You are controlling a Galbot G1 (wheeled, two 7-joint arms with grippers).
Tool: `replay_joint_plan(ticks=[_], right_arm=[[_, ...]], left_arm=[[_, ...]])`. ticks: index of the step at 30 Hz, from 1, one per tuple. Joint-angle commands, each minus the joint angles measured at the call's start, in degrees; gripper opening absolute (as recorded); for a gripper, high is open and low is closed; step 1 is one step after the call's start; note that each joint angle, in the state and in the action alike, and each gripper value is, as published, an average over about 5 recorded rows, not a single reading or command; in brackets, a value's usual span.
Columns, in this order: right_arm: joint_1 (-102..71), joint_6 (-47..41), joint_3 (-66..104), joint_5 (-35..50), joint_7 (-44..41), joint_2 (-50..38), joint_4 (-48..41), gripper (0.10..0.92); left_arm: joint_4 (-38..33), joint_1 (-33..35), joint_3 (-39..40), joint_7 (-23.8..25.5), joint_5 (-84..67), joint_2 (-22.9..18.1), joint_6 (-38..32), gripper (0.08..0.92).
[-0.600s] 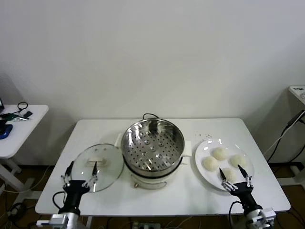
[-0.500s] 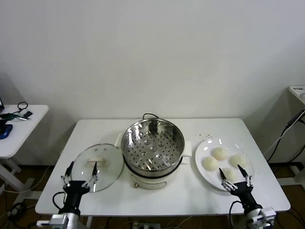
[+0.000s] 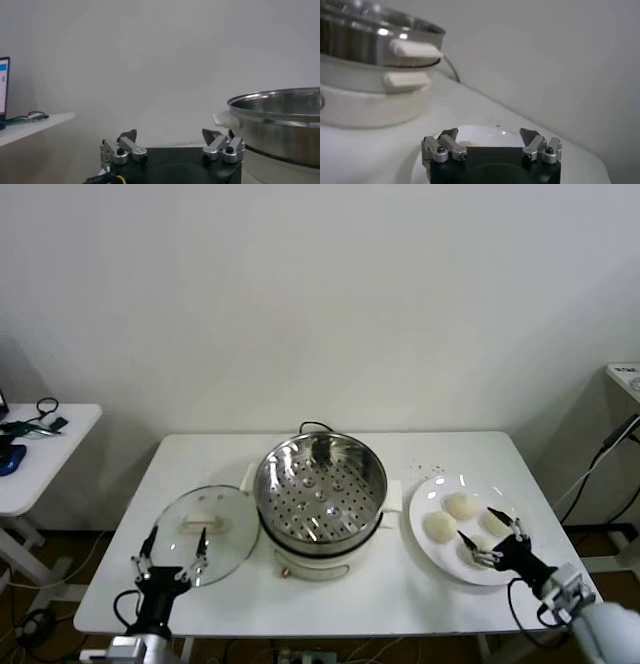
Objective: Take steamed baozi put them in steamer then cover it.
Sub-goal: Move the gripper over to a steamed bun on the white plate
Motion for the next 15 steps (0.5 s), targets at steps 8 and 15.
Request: replay_joint_plan(ticks=[8, 15], right_arm=[[40.54, -1.43, -28.86, -10.55, -28.49, -23.10, -22.15, 0.823], [63.38, -0.79, -53.89, -12.07, -33.01, -20.83, -30.17, 0.823]], left_arm=[[0.63, -0.57, -0.08, -0.15, 0.02, 0.36, 0.69, 0.823], [0.53, -0.64, -0.15, -0.13, 0.55, 0.57, 1.48, 0.823]])
